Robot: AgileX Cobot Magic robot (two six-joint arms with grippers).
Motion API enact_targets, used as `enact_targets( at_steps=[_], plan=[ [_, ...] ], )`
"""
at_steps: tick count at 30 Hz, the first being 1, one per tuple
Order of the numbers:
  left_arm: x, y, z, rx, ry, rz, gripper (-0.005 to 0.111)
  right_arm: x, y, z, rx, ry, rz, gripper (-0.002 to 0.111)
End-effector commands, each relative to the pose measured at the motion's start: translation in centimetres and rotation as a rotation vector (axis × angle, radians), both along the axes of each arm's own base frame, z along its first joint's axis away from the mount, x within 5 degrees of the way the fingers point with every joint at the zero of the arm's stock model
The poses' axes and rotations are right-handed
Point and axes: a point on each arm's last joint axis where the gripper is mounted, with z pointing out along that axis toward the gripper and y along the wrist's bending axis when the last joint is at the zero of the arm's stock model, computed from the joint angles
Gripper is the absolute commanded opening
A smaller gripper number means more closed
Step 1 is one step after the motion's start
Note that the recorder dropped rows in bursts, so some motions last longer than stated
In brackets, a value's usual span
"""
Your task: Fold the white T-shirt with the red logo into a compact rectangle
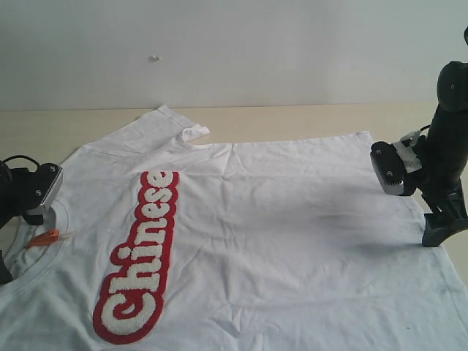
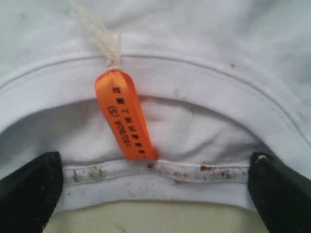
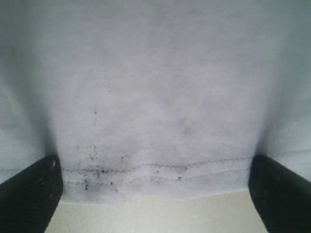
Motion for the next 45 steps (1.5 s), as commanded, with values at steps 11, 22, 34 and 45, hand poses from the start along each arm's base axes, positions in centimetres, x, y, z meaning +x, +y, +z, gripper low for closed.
enact_targets(
  at_steps=[11, 22, 34, 45],
  plan=[
    [-0.18, -0.02, -0.76, -0.006, 0.032, 0.01, 0.104, -0.01, -0.74, -1.01, -0.059, 0.01, 0.052, 0.076],
    [-0.18, -0.02, -0.76, -0.006, 0.032, 0.01, 0.104, -0.14, -0.82, -1.0, -0.066, 0.025, 0.064, 0.0],
    [-0.18, -0.02, -0.76, -0.006, 0.032, 0.01, 0.104, -0.11, -0.82, -1.0, -0.067, 0.022, 0.064, 0.0],
    [-0.18, -0.02, -0.76, -0.006, 0.032, 0.01, 0.104, -0.1, -0.69, -1.01, -0.052, 0.019, 0.052, 0.0]
  ],
)
